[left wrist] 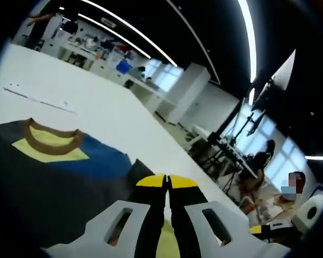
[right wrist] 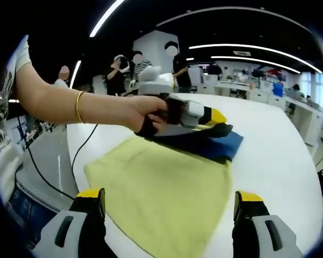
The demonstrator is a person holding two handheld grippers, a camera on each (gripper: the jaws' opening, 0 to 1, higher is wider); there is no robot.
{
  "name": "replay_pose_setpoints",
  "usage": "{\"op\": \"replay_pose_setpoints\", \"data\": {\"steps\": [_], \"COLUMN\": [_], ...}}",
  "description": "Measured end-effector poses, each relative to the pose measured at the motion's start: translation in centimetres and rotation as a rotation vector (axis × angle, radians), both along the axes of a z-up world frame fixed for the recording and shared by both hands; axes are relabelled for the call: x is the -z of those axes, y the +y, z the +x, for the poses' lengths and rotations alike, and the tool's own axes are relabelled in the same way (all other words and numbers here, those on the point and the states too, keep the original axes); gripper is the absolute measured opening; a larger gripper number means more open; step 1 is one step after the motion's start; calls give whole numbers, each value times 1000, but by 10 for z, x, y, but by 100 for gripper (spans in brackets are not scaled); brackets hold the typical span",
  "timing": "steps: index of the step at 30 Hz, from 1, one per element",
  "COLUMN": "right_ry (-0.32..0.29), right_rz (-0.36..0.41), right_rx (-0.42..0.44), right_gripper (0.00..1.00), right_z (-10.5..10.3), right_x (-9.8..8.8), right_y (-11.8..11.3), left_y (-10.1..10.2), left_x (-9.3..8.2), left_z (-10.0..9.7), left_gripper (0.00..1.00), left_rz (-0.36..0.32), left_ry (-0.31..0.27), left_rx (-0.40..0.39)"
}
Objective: Fold the garment on the visible template until the final outline fits inside the template.
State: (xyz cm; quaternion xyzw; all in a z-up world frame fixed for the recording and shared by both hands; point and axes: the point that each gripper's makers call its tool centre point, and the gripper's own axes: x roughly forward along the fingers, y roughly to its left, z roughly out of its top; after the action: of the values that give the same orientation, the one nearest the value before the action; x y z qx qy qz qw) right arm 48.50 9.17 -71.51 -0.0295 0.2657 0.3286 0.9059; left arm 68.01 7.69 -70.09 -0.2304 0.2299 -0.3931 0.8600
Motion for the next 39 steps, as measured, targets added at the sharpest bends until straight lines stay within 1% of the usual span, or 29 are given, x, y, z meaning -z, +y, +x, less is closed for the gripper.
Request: {"op": "replay_pose_setpoints", "data": {"steps": [3, 4, 5, 8, 16, 21, 26, 28, 33, 36, 39], "right_ry": [1, 2, 3, 8, 22, 28, 34, 36, 48, 51, 52], "right_rz": [4, 5, 5, 5, 5, -1, 25, 19, 2, 3, -2], "right_rx": [3, 3, 3, -2, -28, -63, -96, -111, -152, -169, -185], "right_gripper": [99, 99, 99, 99, 99, 99, 99, 99, 99, 99, 99], "right_z": [1, 1, 1, 1, 0, -1, -1, -2, -4, -5, -5], "right_x": [0, 0, 1, 2, 3, 1, -4, -5, -6, -8, -9], "right_y": [0, 0, 0, 1, 4, 7, 11, 11, 13, 13, 14], "left_y": [-2, -2, -2, -3, 3, 11, 23, 29, 44, 51, 58], "left_x": [5, 7, 6, 1, -19, -29, -37, -37, -41, -42, -40], "left_z": [-3, -3, -3, -4, -8, -17, -28, -31, -38, -46, -54], "left_gripper": [0, 2, 4, 9, 36, 51, 66, 70, 79, 84, 89], "left_rz": [32, 58, 67, 56, 65, 79, 88, 99, 104, 122, 131], "left_ry": [-10, -15, -31, -51, -144, -205, -249, -249, -261, -277, -279], "left_rx": [17, 18, 23, 43, 85, 121, 149, 154, 155, 176, 184]}}
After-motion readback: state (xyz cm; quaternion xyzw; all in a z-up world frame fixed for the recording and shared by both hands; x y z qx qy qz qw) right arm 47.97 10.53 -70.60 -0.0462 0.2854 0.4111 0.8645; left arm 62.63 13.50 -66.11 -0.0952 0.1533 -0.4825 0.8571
